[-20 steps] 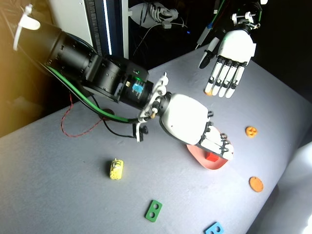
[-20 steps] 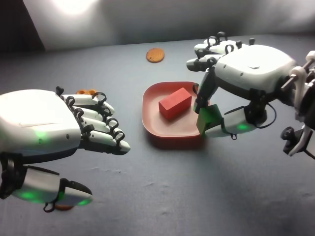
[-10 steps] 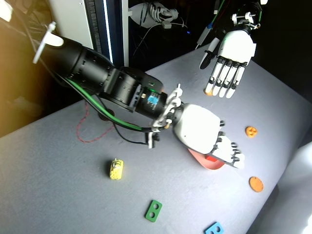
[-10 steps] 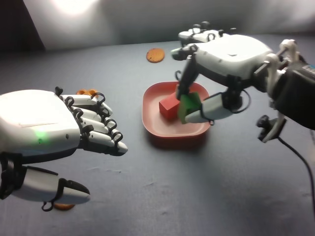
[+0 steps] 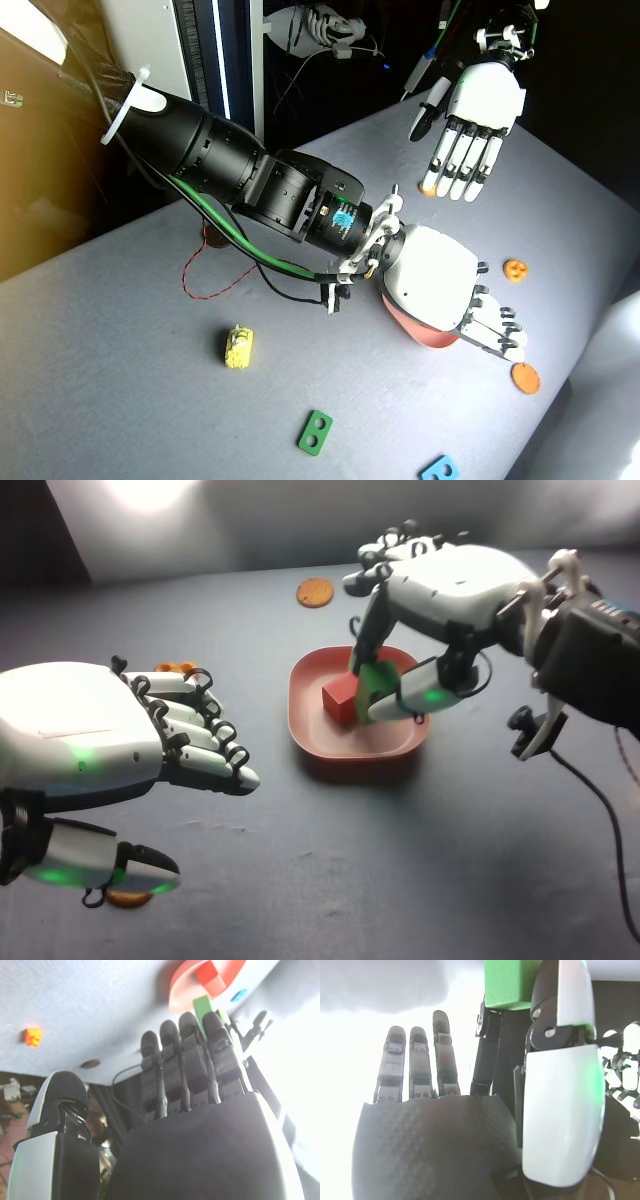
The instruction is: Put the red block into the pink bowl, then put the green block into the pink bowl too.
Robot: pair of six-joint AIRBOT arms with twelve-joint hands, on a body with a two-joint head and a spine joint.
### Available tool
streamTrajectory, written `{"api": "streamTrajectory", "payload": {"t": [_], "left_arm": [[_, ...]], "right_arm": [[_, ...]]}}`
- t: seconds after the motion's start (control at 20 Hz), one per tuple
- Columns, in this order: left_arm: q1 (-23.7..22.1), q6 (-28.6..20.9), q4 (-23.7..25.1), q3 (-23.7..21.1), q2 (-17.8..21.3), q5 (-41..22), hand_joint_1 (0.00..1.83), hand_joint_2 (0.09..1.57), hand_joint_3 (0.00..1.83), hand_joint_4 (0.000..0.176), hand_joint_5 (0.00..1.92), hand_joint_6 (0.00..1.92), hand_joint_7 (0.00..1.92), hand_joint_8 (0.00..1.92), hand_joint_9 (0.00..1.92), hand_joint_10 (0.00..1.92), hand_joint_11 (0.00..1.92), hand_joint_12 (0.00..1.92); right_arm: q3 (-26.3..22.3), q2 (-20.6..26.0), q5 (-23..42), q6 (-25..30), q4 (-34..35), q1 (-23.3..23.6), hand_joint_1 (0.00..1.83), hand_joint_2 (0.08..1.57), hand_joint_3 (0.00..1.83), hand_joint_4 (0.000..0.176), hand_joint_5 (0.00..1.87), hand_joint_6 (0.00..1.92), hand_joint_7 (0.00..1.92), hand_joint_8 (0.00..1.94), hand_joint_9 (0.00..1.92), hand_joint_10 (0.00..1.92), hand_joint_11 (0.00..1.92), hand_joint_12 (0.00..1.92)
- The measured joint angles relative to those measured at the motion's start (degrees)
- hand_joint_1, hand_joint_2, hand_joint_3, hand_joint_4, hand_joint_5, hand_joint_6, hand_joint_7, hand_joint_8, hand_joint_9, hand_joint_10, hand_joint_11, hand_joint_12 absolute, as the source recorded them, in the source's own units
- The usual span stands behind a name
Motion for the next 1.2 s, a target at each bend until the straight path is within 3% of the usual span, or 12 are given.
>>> {"api": "streamTrajectory", "payload": {"t": [0.05,0.2,0.25,0.35,0.5,0.55,0.6,0.65,0.85,0.95,1.1,1.2], "left_arm": [[0.0,0.0,0.0,0.0,0.0,0.0,0.36,1.26,0.00,0.000,0.38,0.00,0.35,0.00,0.28,0.00,0.00,0.39],[0.0,0.0,0.0,0.0,0.0,0.0,0.39,1.25,0.00,0.000,0.35,0.00,0.33,0.00,0.27,0.00,0.00,0.41],[0.0,0.0,0.0,0.0,0.0,0.0,0.30,1.27,0.01,0.000,0.35,0.00,0.32,0.00,0.25,0.00,0.00,0.34],[0.0,0.0,0.0,0.0,0.0,0.0,0.33,1.28,0.00,0.000,0.38,0.01,0.35,0.01,0.27,0.01,0.00,0.38],[0.0,0.0,0.1,0.0,0.0,0.0,0.36,1.26,0.00,0.000,0.37,0.00,0.35,0.00,0.28,0.00,0.00,0.41],[0.0,0.0,0.1,0.0,0.0,0.0,0.36,1.26,0.00,0.000,0.38,0.00,0.35,0.00,0.27,0.00,0.00,0.39],[0.0,0.0,0.1,0.0,0.0,0.0,0.32,1.27,0.00,0.000,0.37,0.00,0.35,0.00,0.26,0.00,0.00,0.34],[0.0,0.0,0.1,0.0,0.0,0.0,0.32,1.27,0.00,0.000,0.39,0.00,0.37,0.00,0.28,0.01,0.00,0.37],[0.0,0.0,0.2,0.0,0.0,0.0,0.43,1.23,0.00,0.000,0.39,0.00,0.38,0.00,0.31,0.00,0.00,0.50],[0.0,0.0,0.2,0.0,0.0,0.0,0.48,1.22,0.00,0.000,0.40,0.00,0.40,0.00,0.35,0.01,0.00,0.59],[0.0,0.0,0.2,0.0,0.0,0.0,0.42,1.24,0.00,0.000,0.39,0.00,0.38,0.00,0.32,0.00,0.00,0.52],[0.0,0.0,0.2,0.0,0.0,0.0,0.45,1.22,0.00,0.000,0.41,0.00,0.40,0.00,0.34,0.00,0.00,0.60]], "right_arm": [[-0.1,-0.1,-0.4,0.0,-0.2,0.0,1.12,1.00,0.00,0.119,1.26,0.51,0.25,0.00,0.00,0.00,0.00,0.00],[0.0,-0.2,-0.3,0.0,-0.3,-0.4,1.11,1.00,0.00,0.146,1.27,0.50,0.26,0.00,0.00,0.00,0.00,0.00],[0.1,-0.2,-0.2,0.0,-0.2,-0.7,1.12,0.99,0.00,0.127,1.27,0.49,0.27,0.00,0.00,0.00,0.00,0.00],[0.9,-0.8,-0.4,0.0,-0.2,-1.0,1.12,0.99,0.00,0.124,1.28,0.49,0.29,0.01,0.01,0.00,0.00,0.00],[1.4,-1.2,-0.5,0.0,-0.3,-1.0,1.13,0.99,0.00,0.071,1.29,0.46,0.32,0.00,0.03,0.00,0.00,0.00],[1.5,-1.4,-0.4,0.0,-0.3,-1.0,1.12,0.99,0.00,0.129,1.28,0.48,0.28,0.00,0.01,0.00,0.00,0.00],[1.7,-1.5,-0.5,0.0,-0.3,-0.9,1.12,0.99,0.00,0.123,1.29,0.46,0.30,0.00,0.03,0.01,0.00,0.00],[1.9,-1.5,-0.7,0.0,-0.2,-0.8,1.11,0.99,0.00,0.143,1.29,0.46,0.30,0.00,0.02,0.00,0.00,0.00],[2.6,-1.8,-0.2,0.0,-0.2,-0.2,1.12,0.98,0.00,0.142,1.31,0.42,0.31,0.00,0.05,0.01,0.00,0.00],[2.7,-2.0,-0.5,0.0,-0.2,-0.2,1.11,0.98,0.00,0.175,1.31,0.42,0.30,0.00,0.03,0.00,0.00,0.00],[2.9,-2.1,-1.1,0.0,-0.3,0.0,1.12,0.99,0.00,0.110,1.30,0.44,0.30,0.00,0.03,0.00,0.00,0.00],[3.0,-2.1,-1.1,0.0,-0.3,0.1,1.11,0.99,0.00,0.147,1.29,0.46,0.30,0.00,0.02,0.00,0.00,0.00]]}}
